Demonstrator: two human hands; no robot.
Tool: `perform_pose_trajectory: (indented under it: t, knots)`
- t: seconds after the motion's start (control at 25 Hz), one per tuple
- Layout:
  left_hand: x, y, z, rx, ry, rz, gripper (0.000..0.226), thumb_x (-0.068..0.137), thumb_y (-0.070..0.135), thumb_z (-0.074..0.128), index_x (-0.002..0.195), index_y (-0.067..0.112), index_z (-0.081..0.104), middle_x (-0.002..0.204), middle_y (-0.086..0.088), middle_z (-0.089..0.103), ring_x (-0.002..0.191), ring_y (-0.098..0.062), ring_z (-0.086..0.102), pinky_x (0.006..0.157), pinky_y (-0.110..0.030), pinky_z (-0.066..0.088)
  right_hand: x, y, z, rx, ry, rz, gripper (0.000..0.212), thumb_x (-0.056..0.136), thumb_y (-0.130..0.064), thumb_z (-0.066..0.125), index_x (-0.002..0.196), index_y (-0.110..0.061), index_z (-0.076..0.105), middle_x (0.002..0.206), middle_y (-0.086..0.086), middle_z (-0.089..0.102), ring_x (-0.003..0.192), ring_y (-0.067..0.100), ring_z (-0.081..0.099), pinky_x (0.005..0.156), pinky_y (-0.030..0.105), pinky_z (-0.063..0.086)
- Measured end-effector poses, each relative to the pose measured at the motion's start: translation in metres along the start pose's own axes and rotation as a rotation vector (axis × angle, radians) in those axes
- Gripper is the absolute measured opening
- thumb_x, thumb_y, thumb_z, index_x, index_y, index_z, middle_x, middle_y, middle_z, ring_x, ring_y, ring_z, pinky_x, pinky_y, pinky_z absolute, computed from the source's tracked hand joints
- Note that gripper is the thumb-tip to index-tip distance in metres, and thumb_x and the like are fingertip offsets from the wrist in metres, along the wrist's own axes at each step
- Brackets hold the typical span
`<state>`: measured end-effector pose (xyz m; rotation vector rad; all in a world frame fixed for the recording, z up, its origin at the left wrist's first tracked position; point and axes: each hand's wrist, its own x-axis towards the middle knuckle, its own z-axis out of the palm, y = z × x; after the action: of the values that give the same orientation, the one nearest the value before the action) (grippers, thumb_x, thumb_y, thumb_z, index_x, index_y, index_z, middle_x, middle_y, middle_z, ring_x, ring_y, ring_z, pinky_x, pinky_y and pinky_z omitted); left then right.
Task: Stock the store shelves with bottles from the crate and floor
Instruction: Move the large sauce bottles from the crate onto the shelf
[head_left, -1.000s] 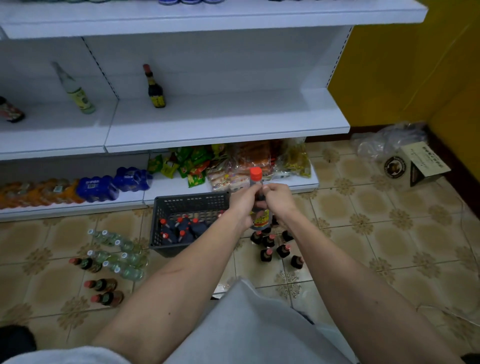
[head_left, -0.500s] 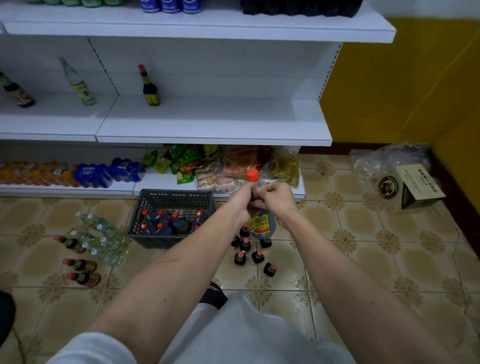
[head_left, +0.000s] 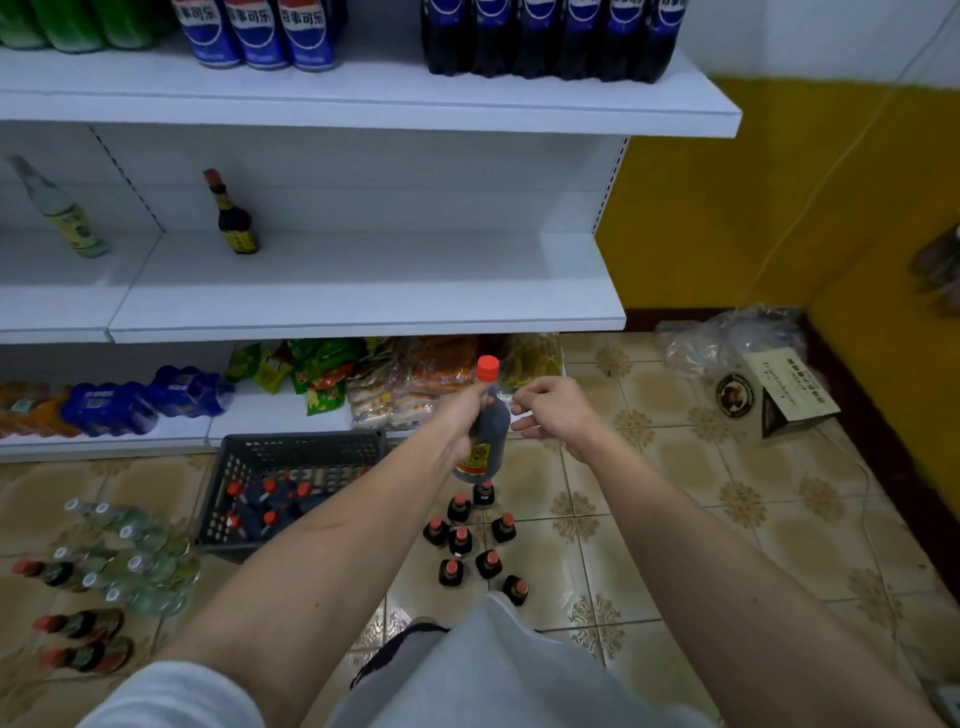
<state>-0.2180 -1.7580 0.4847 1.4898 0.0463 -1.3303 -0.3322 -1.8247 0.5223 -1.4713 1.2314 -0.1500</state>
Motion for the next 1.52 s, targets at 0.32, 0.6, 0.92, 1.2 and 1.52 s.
perform_pose_trajectory:
  t: [0.32, 0.6, 0.92, 1.2, 1.52]
  knots:
    - [0.060, 0.084, 0.024, 0.072, 0.040, 0.076, 0.050, 0.090, 0.042, 0.064, 0.120, 0.002, 0.061, 0.120, -0.014, 0.065, 0.114, -0.030, 0.060, 0.105, -0.045, 0.047, 0.071, -0.046, -0.003, -0.043, -0.079, -0.042, 0.033, 0.099, -0.011, 0.050, 0.131, -0.012, 0.048, 0.116, 0.013, 0.059, 0.094, 0.025, 0.060, 0.059, 0.026, 0.052]
    - [0.164, 0.162, 0.067, 0.157, 0.171, 0.164, 0.026, 0.095, 0.032, 0.059, 0.089, 0.007, 0.061, 0.103, -0.014, 0.066, 0.094, -0.029, 0.063, 0.091, -0.042, 0.052, 0.220, -0.070, -0.034, -0.140, -0.113, -0.096, 0.068, 0.094, -0.011, 0.058, 0.152, -0.020, 0.024, 0.148, 0.014, 0.038, 0.118, 0.032, 0.054, 0.078, 0.032, 0.048]
    - [0.350, 0.232, 0.105, 0.183, 0.278, 0.289, 0.021, 0.095, 0.022, 0.057, 0.075, 0.016, 0.057, 0.121, -0.023, 0.065, 0.090, -0.025, 0.062, 0.089, -0.039, 0.054, 0.447, -0.084, -0.027, -0.257, -0.088, -0.313, 0.070, 0.084, -0.012, 0.068, 0.143, -0.021, 0.032, 0.135, 0.014, 0.052, 0.117, 0.037, 0.056, 0.097, 0.052, 0.050]
    - [0.441, 0.276, 0.118, 0.230, 0.326, 0.366, 0.032, 0.096, 0.036, 0.056, 0.092, 0.005, 0.066, 0.114, -0.022, 0.068, 0.100, -0.034, 0.067, 0.092, -0.044, 0.055, 0.557, -0.105, -0.023, -0.326, 0.012, -0.405, 0.061, 0.083, -0.028, 0.069, 0.137, -0.028, 0.039, 0.122, 0.008, 0.060, 0.106, 0.031, 0.061, 0.087, 0.040, 0.052]
    - [0.472, 0.311, 0.130, 0.254, 0.356, 0.359, 0.041, 0.096, 0.041, 0.056, 0.107, 0.004, 0.067, 0.101, -0.013, 0.068, 0.099, -0.032, 0.067, 0.088, -0.042, 0.057, 0.611, -0.128, -0.024, -0.382, 0.043, -0.489, 0.053, 0.094, -0.021, 0.059, 0.141, -0.023, 0.035, 0.124, 0.013, 0.058, 0.108, 0.034, 0.061, 0.093, 0.051, 0.052]
